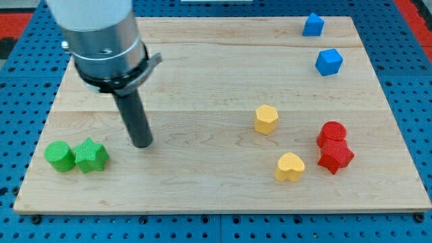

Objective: Slide the yellow hexagon diagonally to the top left of the yellow heart

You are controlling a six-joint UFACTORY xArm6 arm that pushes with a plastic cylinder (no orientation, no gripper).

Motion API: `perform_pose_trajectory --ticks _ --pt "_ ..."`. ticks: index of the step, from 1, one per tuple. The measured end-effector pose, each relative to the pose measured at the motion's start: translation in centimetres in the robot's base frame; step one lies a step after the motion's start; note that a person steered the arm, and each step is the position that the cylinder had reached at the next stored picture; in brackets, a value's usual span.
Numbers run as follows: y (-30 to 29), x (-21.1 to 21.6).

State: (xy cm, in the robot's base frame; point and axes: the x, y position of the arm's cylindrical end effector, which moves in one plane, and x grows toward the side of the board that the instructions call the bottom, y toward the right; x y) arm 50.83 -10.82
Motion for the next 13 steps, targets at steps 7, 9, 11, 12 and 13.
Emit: perform_pose_trajectory --ticks 7,9,11,12,13 --pt "14.9 -5.0" --pt "17.0 -7.4" --pt "3.6 -13.0" --pt "2.3 -15.4" --pt "-0.5 -16.1"
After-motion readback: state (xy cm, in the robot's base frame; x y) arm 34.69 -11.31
